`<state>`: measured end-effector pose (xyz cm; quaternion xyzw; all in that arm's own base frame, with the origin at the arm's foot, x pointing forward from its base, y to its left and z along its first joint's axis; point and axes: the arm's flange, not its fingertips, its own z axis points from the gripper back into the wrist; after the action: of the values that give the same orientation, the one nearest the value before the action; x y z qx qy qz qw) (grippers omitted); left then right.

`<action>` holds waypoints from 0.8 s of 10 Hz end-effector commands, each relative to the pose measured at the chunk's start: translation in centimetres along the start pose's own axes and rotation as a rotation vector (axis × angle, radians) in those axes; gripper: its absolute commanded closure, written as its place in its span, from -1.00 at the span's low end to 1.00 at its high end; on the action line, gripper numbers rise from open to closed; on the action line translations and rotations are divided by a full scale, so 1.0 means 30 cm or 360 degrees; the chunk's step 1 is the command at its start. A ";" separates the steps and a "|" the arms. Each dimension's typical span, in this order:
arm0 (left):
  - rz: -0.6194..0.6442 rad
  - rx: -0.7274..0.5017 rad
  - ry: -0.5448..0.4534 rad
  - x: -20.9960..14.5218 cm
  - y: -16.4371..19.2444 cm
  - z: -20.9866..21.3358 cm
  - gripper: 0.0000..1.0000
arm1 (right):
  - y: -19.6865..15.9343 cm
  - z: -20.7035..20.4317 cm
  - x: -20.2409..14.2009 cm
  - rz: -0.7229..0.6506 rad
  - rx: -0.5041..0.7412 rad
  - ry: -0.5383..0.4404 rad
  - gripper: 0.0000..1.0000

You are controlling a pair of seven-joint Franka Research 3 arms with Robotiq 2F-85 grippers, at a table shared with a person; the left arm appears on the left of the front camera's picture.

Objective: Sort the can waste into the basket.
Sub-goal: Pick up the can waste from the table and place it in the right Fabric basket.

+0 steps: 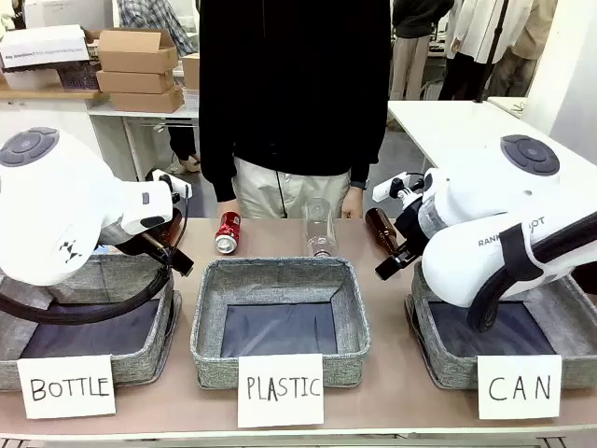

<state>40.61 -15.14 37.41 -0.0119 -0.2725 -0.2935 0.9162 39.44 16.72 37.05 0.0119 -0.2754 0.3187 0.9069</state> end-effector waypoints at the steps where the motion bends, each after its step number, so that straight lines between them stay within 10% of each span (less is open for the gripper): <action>1: 0.0000 0.0000 0.0000 0.000 0.000 0.000 -1.00 | 0.000 0.000 0.000 0.0000 0.0000 0.0000 -1.00; 8: 0.0000 0.0000 0.0000 0.000 0.000 0.000 -1.00 | 0.000 0.000 0.000 0.0000 0.0000 0.0000 -1.00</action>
<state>40.62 -15.13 37.42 -0.0120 -0.2726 -0.2931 0.9163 39.44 16.72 37.00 0.0116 -0.2749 0.3189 0.9070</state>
